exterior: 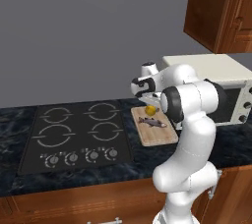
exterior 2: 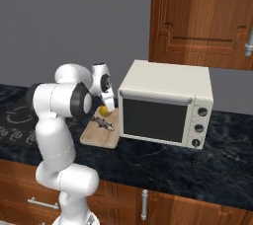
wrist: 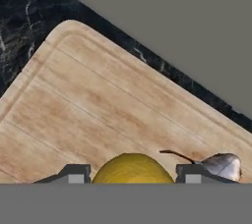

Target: Retrieve a lemon from the fridge and place it on the cutting board with the fish.

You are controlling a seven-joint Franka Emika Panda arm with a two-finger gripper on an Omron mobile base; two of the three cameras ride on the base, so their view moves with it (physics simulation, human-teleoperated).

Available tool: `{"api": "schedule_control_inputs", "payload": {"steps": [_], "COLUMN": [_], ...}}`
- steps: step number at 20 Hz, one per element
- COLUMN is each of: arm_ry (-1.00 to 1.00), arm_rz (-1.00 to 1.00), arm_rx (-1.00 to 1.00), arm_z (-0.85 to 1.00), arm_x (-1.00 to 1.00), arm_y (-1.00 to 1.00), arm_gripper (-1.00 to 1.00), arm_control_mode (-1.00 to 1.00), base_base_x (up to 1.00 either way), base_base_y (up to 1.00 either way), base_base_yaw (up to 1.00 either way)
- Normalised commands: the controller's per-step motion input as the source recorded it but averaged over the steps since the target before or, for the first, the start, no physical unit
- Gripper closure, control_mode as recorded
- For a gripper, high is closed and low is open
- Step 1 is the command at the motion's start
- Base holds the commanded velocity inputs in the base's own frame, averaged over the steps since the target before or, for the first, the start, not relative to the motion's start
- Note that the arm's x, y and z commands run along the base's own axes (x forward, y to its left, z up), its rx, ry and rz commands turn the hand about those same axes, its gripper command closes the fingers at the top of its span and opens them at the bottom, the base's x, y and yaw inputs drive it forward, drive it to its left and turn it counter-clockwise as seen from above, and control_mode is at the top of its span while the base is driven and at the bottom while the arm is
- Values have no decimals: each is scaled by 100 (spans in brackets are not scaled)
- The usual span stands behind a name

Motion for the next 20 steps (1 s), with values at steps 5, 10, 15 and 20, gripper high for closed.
{"api": "schedule_control_inputs", "payload": {"steps": [5, 10, 15, 20], "arm_ry": [-4, -3, -3, -1], "arm_rz": [0, 0, 0, 0], "arm_rx": [0, 0, 0, 0], "arm_z": [-24, -30, -28, -14], "arm_x": [39, 11, 0, 0], "arm_y": [0, -16, -6, 0], "arm_gripper": [100, 100, 100, 100], "arm_control_mode": [-100, -100, -100, -100], "base_base_x": [0, 0, 0, 0], "base_base_y": [0, 0, 0, 0], "base_base_yaw": [0, 0, 0, 0]}}
